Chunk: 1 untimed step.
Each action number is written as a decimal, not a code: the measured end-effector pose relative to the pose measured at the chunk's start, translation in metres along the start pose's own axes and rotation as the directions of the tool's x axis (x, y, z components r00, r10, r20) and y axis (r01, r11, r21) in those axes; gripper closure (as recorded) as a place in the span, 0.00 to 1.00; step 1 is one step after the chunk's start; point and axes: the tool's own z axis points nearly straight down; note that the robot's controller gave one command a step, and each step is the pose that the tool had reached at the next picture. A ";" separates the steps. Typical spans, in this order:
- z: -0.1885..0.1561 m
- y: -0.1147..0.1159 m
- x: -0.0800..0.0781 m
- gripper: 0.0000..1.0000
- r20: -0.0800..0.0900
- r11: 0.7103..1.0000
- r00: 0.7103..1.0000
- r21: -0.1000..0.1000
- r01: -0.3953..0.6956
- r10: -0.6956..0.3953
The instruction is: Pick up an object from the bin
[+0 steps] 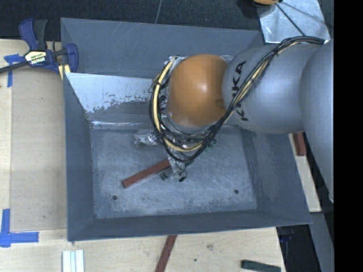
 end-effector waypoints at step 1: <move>0.034 -0.003 0.021 1.00 0.002 0.997 0.997 -0.002 0.076 -0.076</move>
Offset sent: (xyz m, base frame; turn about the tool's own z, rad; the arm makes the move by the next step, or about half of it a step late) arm 0.0000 0.0000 0.0000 0.0000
